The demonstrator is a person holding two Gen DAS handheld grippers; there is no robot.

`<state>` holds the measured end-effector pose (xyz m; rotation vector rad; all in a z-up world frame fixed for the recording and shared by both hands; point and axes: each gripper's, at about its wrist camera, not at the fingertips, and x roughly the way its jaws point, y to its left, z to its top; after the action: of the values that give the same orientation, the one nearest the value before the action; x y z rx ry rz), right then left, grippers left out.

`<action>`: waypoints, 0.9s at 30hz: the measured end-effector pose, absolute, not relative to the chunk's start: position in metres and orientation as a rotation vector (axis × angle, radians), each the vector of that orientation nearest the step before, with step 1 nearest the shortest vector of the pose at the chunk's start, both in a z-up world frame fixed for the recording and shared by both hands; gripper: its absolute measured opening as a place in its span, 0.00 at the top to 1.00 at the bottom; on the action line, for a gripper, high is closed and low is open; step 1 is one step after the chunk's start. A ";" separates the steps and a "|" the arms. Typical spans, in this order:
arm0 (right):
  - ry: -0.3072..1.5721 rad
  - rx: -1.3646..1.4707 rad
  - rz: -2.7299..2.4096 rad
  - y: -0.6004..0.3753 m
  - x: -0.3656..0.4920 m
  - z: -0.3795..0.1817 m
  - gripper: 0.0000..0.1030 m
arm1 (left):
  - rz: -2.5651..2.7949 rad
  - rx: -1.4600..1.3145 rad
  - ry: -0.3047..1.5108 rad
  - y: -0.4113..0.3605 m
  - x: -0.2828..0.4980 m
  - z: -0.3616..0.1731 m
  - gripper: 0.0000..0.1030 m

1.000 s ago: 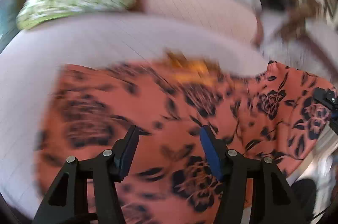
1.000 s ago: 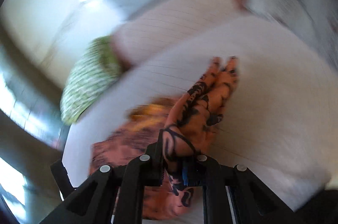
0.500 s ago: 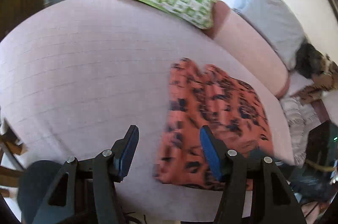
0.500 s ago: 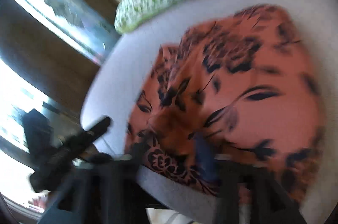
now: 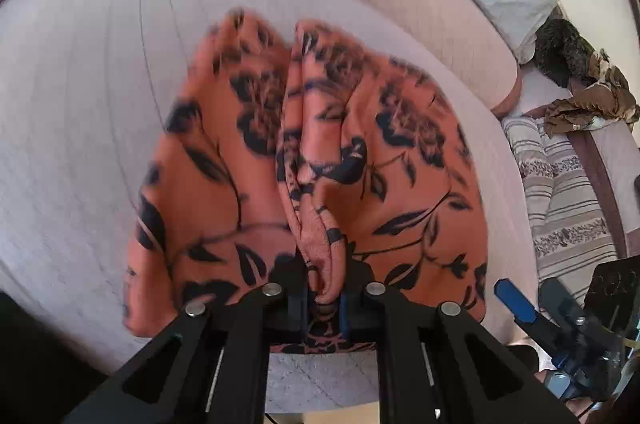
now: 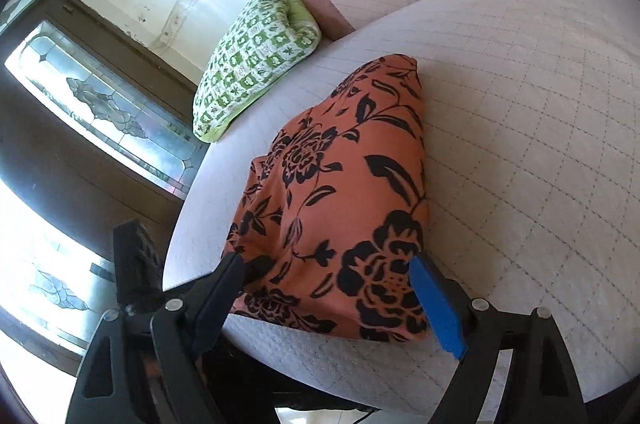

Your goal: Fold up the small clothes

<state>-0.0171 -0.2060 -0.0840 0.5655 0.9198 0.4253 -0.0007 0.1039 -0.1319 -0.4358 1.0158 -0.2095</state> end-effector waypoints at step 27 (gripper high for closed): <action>1.047 0.375 0.494 -0.156 0.036 -0.072 0.16 | -0.015 -0.318 0.925 0.137 -0.056 -0.140 0.89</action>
<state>0.0362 -0.1556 -0.0716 0.3747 1.0468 0.4938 -0.0563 0.1374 -0.1396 -0.3177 0.9253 -0.0146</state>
